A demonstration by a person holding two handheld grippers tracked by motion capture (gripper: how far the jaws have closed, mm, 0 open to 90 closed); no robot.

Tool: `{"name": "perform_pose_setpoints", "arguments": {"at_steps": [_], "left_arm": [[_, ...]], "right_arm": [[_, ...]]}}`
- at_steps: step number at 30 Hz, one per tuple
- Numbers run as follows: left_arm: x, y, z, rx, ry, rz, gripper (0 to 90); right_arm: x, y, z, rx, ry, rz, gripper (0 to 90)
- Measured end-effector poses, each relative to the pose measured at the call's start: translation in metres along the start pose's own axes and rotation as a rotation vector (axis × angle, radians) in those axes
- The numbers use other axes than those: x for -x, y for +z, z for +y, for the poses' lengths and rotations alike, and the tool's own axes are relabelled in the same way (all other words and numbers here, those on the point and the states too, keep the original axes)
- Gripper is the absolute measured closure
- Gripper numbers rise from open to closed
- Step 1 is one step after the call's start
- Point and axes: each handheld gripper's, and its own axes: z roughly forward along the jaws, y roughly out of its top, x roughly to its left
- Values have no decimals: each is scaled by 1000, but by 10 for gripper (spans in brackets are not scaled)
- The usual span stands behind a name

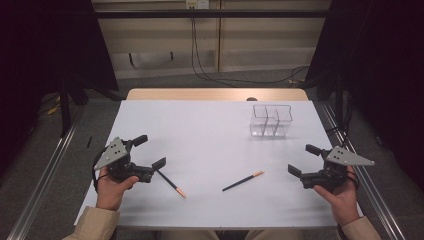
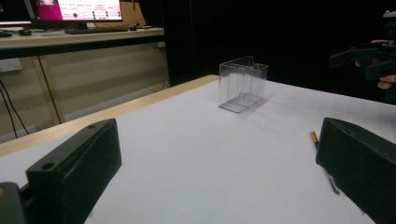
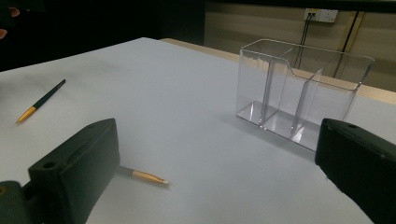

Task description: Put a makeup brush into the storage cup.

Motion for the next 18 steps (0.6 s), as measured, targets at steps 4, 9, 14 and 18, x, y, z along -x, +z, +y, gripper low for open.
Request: {"name": "perform_pose_setpoints", "arguments": {"at_steps": [4,9,14,18], "left_arm": [[-1,4,-1,-12,-3,-1,0],[-1,6,0,-17,2,-6,0],[-2,11,1,-35,14,-14,0],[-3,17,0,-63,-3,-15,0]], "right_arm": [[0,0,0,1,-2,0,0],[0,-1,0,3,0,2,0],[0,0,-1,-4,0,5,0],[0,0,0,-2,-2,4,0]]}}
